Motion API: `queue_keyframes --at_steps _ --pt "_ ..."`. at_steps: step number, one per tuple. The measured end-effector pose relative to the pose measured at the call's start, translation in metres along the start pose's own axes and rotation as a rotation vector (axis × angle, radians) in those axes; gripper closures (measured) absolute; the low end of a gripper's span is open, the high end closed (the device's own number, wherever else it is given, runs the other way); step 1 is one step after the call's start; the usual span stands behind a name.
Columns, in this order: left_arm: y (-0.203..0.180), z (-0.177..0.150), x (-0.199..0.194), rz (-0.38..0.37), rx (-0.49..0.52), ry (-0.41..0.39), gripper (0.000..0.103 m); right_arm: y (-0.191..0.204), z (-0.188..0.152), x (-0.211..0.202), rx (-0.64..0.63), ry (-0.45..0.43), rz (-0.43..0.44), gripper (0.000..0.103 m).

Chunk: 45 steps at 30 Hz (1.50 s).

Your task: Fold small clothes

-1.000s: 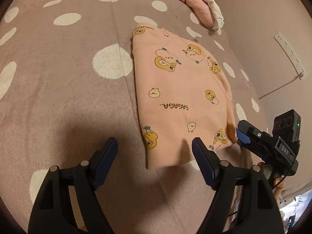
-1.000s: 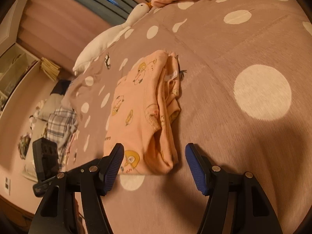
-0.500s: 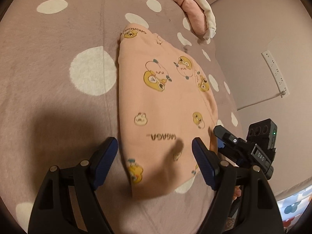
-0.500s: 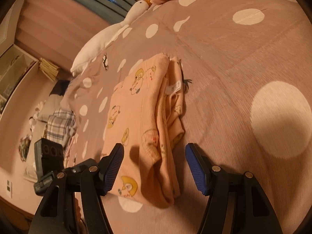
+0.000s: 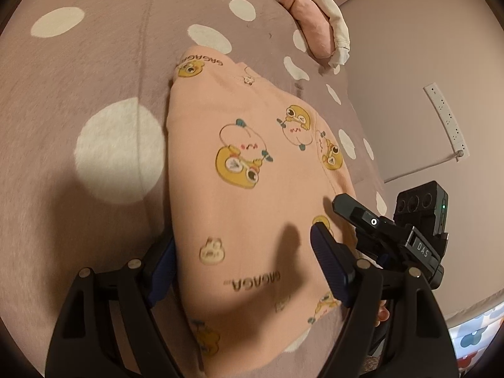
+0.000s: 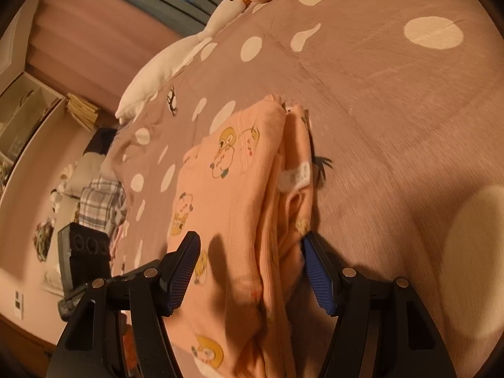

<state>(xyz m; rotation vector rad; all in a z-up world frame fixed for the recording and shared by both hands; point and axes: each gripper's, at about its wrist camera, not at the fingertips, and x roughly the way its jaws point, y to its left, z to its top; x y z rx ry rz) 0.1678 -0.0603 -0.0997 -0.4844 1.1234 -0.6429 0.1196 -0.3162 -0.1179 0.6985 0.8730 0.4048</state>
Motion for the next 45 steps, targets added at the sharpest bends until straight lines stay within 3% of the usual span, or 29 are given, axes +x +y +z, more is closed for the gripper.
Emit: queue_keyframes --at_steps 4,20,24,37,45 --pt "-0.002 0.005 0.005 -0.009 0.012 0.0 0.02 0.001 0.006 0.006 -0.021 0.014 0.011 0.038" --pt "-0.003 0.017 0.014 -0.026 0.04 0.0 0.02 0.007 0.02 0.022 -0.063 0.01 0.016 0.038" --pt "-0.005 0.016 0.015 -0.018 0.052 -0.005 0.021 0.006 0.021 0.023 -0.076 0.007 0.002 0.043" --pt "-0.014 0.017 0.019 0.135 0.108 -0.011 0.044 0.029 0.015 0.024 -0.209 -0.016 -0.136 0.069" --pt "-0.009 0.019 0.018 0.156 0.089 -0.022 0.055 0.041 0.013 0.023 -0.283 -0.06 -0.197 0.074"
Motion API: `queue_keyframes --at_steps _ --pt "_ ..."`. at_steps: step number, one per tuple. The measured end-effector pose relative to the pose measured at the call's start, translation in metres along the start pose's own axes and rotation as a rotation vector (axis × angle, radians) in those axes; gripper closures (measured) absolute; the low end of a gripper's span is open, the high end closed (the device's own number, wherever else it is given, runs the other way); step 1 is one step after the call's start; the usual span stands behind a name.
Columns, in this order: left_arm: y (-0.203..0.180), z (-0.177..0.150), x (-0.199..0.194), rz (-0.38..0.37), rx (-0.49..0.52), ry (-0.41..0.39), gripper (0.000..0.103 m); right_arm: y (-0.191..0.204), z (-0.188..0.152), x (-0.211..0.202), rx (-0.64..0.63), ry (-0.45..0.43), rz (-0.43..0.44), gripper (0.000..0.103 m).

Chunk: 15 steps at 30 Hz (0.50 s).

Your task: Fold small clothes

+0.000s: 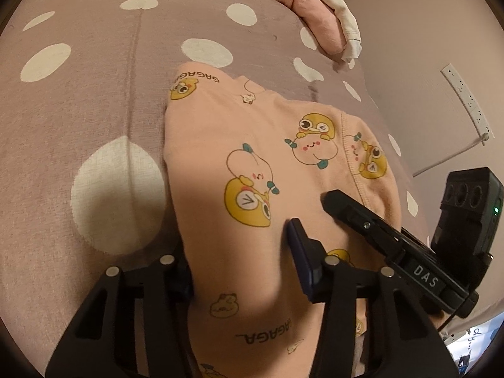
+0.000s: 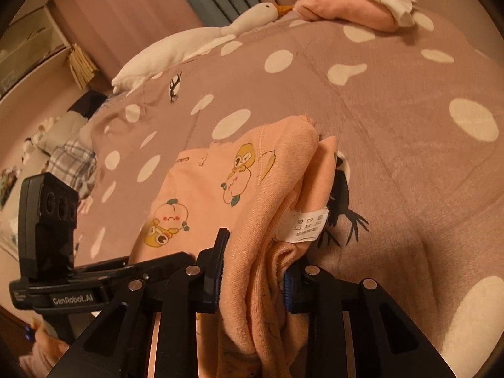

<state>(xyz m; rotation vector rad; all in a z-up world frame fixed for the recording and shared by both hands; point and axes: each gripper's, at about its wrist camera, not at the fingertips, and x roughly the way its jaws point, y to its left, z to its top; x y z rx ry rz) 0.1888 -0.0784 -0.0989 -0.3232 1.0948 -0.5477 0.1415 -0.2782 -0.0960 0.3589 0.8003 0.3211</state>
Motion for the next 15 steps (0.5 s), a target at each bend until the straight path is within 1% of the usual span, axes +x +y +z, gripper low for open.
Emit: queue_keyframes --at_steps 3,5,9,11,15 --pt "-0.002 -0.002 -0.002 0.01 0.012 -0.012 0.059 0.007 0.0 -0.003 -0.022 -0.016 -0.013 0.075" --pt "-0.005 -0.002 -0.004 0.009 0.022 -0.02 0.063 0.012 0.001 -0.005 -0.042 -0.03 -0.016 0.076" --pt "-0.009 -0.003 -0.011 -0.018 0.033 -0.037 0.064 0.022 0.001 -0.01 -0.07 -0.048 -0.021 0.076" --pt "-0.012 -0.005 -0.015 -0.018 0.042 -0.046 0.07 0.025 0.0 -0.013 -0.079 -0.054 -0.024 0.076" --pt "-0.017 -0.006 -0.019 -0.022 0.056 -0.054 0.071 0.031 -0.002 -0.018 -0.089 -0.066 -0.019 0.077"
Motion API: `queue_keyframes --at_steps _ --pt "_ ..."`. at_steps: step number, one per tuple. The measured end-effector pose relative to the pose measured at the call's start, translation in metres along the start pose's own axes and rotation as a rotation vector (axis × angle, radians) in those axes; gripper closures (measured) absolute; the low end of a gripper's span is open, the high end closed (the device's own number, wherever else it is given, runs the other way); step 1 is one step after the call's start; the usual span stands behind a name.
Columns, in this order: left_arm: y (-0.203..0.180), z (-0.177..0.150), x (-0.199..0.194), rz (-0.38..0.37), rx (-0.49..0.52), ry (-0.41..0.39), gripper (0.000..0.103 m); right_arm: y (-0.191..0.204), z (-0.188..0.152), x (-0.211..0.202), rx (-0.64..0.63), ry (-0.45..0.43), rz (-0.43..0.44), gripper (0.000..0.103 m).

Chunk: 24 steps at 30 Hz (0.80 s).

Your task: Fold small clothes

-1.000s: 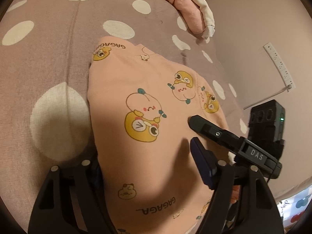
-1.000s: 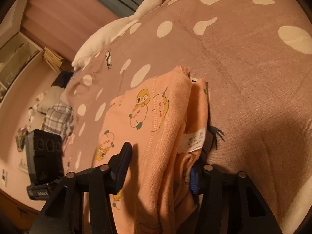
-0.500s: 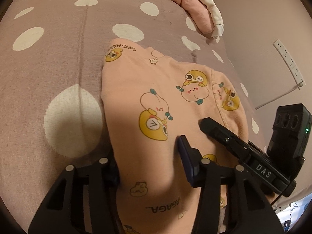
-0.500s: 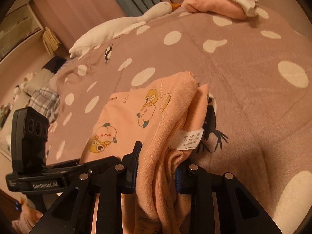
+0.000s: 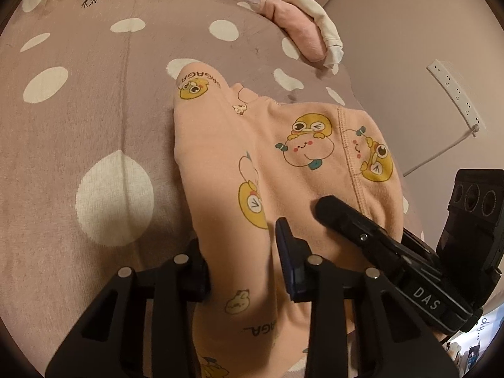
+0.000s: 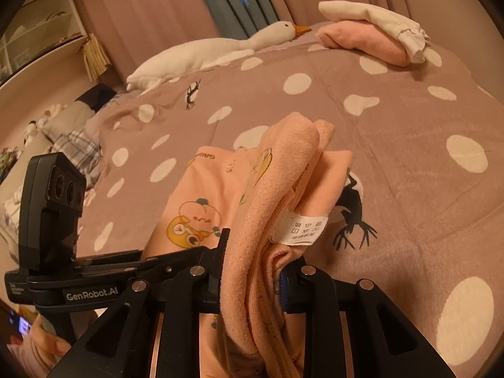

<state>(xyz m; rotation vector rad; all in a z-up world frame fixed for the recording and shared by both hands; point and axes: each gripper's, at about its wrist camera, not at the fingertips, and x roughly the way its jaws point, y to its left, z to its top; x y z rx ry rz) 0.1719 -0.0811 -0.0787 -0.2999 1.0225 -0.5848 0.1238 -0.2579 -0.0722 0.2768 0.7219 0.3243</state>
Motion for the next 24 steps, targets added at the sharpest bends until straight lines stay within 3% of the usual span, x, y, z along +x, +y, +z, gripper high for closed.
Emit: queue_keyframes --at_steps 24 --pt "-0.006 -0.036 -0.03 -0.011 0.027 -0.004 0.074 0.035 -0.024 -0.039 -0.061 -0.031 0.026 0.077"
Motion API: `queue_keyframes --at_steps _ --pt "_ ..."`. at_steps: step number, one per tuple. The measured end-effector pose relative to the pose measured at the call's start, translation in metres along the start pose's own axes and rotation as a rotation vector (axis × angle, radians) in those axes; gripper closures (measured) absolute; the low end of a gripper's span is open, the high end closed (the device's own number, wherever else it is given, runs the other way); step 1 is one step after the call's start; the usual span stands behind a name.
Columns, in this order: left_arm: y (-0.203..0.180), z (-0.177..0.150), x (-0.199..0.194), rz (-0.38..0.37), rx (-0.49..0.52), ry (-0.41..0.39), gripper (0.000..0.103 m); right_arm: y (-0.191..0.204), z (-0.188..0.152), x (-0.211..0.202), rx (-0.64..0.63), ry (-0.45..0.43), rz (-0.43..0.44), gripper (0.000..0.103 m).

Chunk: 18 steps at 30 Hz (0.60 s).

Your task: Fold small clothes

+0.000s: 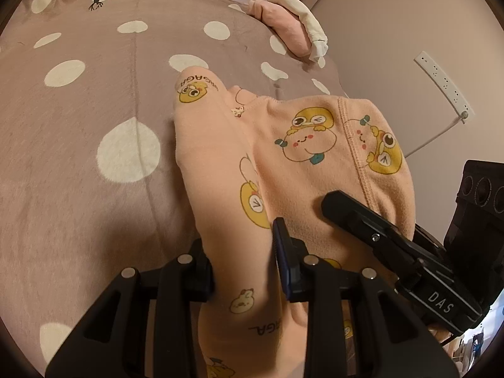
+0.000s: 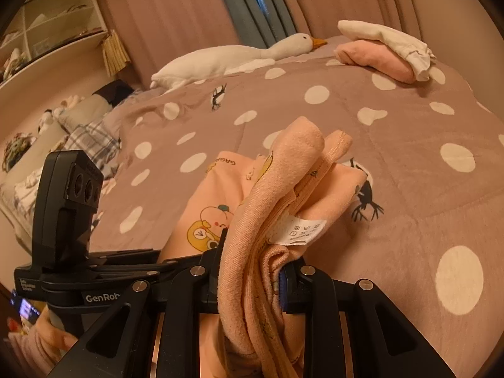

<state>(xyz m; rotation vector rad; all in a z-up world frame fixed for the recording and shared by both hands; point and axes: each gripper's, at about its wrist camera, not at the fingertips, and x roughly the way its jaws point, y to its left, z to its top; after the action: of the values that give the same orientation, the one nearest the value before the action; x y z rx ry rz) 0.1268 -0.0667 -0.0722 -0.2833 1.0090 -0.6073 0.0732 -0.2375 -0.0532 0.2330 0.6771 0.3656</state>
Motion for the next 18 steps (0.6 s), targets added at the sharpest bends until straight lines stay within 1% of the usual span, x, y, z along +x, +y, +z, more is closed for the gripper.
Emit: queue_keyframes --at_steps 7,18 --pt "-0.002 -0.013 -0.016 0.006 0.011 -0.017 0.074 0.012 -0.006 -0.008 -0.013 -0.009 0.014 0.077" --pt "0.006 -0.032 -0.04 0.009 -0.014 -0.044 0.074 0.032 -0.014 -0.016 -0.032 -0.009 0.044 0.077"
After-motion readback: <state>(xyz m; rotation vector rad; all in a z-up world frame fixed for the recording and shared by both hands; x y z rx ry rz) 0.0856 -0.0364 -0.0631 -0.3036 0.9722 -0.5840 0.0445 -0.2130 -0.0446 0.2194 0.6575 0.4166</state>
